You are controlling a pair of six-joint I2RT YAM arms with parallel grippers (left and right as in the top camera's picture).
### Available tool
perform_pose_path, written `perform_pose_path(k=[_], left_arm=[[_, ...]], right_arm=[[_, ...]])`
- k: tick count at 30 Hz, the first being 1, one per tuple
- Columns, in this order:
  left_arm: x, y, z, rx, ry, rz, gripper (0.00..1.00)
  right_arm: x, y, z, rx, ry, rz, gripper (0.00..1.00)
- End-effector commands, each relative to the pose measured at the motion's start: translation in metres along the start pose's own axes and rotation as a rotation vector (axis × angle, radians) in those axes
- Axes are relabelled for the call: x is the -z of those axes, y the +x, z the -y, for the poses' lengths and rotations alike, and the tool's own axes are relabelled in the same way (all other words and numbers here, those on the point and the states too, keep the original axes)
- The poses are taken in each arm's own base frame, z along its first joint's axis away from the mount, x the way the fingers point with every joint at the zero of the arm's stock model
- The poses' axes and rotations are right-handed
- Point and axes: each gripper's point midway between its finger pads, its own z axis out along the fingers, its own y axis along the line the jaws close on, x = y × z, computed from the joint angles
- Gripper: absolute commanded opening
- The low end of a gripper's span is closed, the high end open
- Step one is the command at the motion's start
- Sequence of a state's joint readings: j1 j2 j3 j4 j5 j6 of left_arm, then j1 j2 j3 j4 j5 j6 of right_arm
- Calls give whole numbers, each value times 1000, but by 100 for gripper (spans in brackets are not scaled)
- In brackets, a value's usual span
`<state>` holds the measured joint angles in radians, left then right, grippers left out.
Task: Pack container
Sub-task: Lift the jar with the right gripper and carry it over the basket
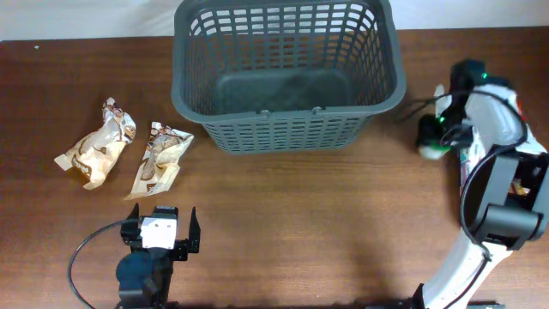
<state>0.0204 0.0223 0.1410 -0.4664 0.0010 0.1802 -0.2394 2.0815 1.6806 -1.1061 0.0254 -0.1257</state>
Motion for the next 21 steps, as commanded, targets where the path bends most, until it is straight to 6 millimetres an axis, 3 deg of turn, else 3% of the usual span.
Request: perform_pose_path(k=[1,7,13,17,21], left_arm=[[-1,1,1,-14,4,4,99],[-1,1,1,-14,4,4,99],[-1,1,1,-14,4,4,99],[-1,1,1,-14,4,4,99],[-1,1,1,-14,4,4,99]], right_arm=[[58,-37,4,-28,11,146,4],[153,-62,9,-60,23,310,4],[247,-63,-4,-31,24,496,4],[295,-57,-37,38,6,613,4],[330,-49,-95,159,-44,711,4]])
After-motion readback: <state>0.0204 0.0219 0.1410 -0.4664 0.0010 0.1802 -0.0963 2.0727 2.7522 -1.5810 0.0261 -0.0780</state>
